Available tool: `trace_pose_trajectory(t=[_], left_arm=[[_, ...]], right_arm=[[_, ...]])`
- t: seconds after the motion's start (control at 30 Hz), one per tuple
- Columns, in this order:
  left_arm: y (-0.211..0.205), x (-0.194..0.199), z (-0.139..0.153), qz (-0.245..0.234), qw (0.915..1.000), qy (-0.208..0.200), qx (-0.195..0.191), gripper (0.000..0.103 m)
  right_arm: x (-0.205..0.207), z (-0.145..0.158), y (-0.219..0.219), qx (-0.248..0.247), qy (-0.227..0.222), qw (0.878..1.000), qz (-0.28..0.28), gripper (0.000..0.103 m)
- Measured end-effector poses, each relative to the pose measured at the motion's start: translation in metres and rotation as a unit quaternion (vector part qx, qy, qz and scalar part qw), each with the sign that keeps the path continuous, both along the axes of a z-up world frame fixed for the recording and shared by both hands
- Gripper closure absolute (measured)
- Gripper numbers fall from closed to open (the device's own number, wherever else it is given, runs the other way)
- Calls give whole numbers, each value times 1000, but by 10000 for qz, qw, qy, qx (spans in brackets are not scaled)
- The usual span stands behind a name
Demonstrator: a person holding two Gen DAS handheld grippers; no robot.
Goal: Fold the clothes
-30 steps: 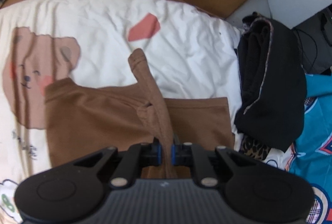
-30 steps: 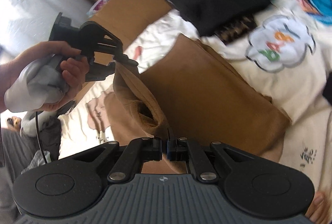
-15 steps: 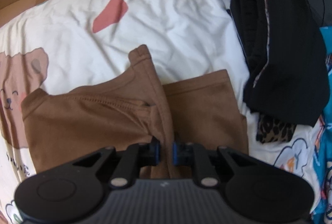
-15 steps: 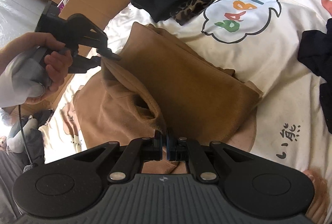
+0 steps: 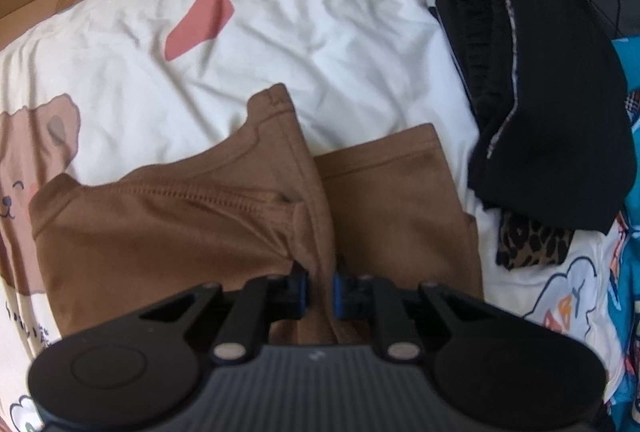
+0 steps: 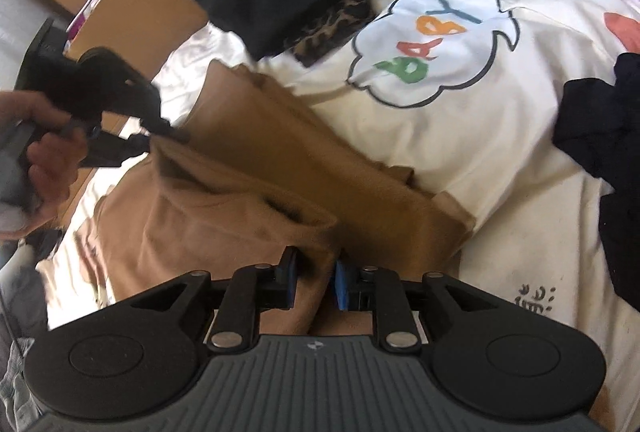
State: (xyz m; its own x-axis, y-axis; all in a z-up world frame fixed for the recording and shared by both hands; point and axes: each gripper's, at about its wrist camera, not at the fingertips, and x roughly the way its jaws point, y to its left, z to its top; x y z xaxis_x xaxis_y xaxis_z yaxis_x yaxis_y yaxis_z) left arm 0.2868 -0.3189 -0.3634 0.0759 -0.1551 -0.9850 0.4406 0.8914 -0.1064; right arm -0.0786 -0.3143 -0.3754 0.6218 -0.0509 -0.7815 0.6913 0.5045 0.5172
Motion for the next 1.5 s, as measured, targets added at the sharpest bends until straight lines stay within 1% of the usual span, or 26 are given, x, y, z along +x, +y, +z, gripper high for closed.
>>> trace_pose_trajectory(t=[0.03,0.07,0.1,0.17,0.33,0.4,0.6,0.8,1.07,1.27,1.37,1.5], left_arm=[[-1,0,1,-15,10000,5,32,90],[-1,-1,2,-5,10000,9,48,91],[-2,-1,4,15,10000,4,53,91],[-2,-2,10,35,10000,-13,72,91],[-3,-6,22,36,9999,-108,83,92],[-5,-8,23,27,9999,-80,89,92],[-26,-20,18,-125,9996,-104,227,92],[-48,-33,11,-260,9992,-16,302,92],[-63,-36,3,-251,9989,-15,400,91],[-68,-33,-2,-249,9990,-17,361,91],[-72,-33,-4,-269,9989,10,384,91],[-77,-32,-7,-294,9991,-20,308,89]], right_arm=[[-1,-2,-2,164,-130,9997,-110,103],[-1,-2,-2,246,-214,9993,-176,103],[1,1,0,191,-230,9994,-162,103],[3,6,4,96,-223,9996,-158,103],[-7,10,5,187,-176,9988,-420,103],[-14,11,3,251,-153,9981,-534,103],[-26,12,0,313,-102,9966,-756,103],[-36,6,-7,411,52,9938,-1032,103],[-44,3,-11,578,71,9901,-1281,103],[-44,3,-15,570,43,9888,-1377,103],[-45,-1,-16,624,87,9880,-1407,103],[-45,-5,-16,639,134,9877,-1420,103]])
